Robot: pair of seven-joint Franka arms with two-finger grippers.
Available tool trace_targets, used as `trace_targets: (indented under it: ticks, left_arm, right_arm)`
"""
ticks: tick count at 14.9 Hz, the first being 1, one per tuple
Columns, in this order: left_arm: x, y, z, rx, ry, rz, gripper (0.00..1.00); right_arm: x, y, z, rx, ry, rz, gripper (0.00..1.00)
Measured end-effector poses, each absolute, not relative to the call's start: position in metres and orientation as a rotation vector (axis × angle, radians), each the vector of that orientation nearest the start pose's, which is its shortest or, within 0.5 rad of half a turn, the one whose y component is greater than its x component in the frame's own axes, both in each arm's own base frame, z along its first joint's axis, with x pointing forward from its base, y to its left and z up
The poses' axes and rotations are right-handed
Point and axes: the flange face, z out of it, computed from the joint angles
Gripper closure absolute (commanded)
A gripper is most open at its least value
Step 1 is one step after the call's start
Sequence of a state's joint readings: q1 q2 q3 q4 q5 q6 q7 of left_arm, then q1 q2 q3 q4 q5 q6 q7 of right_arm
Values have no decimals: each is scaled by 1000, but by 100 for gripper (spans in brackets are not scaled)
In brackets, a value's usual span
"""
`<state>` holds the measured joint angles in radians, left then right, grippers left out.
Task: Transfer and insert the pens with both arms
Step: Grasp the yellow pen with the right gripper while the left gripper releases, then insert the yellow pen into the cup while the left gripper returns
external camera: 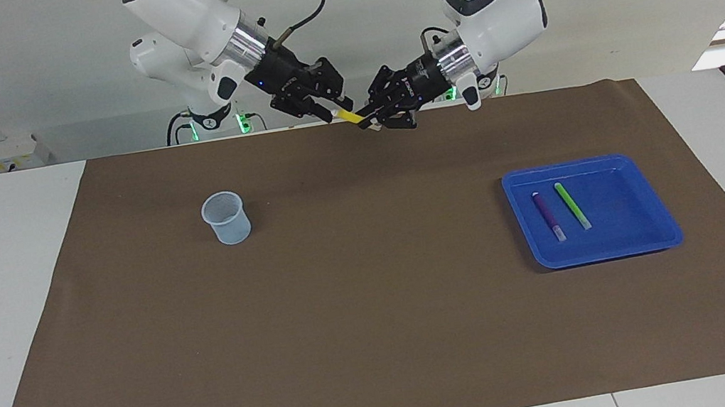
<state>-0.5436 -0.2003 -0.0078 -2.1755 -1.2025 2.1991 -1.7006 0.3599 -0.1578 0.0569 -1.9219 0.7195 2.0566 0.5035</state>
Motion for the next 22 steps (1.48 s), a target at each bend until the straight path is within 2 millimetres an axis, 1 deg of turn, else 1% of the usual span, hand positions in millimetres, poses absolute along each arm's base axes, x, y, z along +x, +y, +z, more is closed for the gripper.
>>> trace_targets:
  ticks: [1, 2, 4, 5, 6, 7, 12, 14, 15, 17, 19, 21, 22]
  left_arm:
    - [427, -301, 520, 1428, 1810, -1074, 100]
    - [427, -301, 520, 1428, 1810, -1074, 100]
    - [427, -301, 520, 1428, 1810, -1074, 100]
    - [428, -301, 520, 1426, 1810, -1073, 100]
    - [428, -301, 520, 1426, 1810, -1073, 100]
    - [428, -300, 520, 1424, 1810, -1072, 100]
    - [428, -299, 519, 1423, 1812, -1072, 100]
    - [427, -299, 519, 1424, 1811, -1072, 7]
    - [427, -299, 520, 1423, 1809, -1069, 0]
    - [427, -298, 524, 1421, 1803, -1065, 0]
    - [426, -297, 526, 1419, 1800, -1063, 0]
    - [427, -296, 527, 1416, 1800, -1062, 0]
    - [428, -294, 527, 1410, 1803, -1060, 0]
  right_arm:
    - [481, 254, 601, -2382, 406, 59, 54]
    - [480, 254, 601, -2382, 405, 60, 61]
    - [480, 255, 601, -2383, 403, 60, 69]
    - [480, 255, 600, -2385, 403, 61, 80]
    - [480, 255, 600, -2385, 403, 61, 95]
    - [480, 255, 599, -2390, 402, 62, 100]
    - [480, 253, 596, -2404, 388, 67, 100]
    - [479, 253, 596, -2406, 378, 67, 100]
    - [478, 254, 596, -2410, 371, 75, 100]
    - [474, 256, 594, -2445, 329, 100, 100]
    - [468, 255, 592, -2514, 223, 121, 100]
    - [464, 247, 597, -2610, 80, 131, 100]
    - [464, 238, 602, -2664, 5, 126, 100]
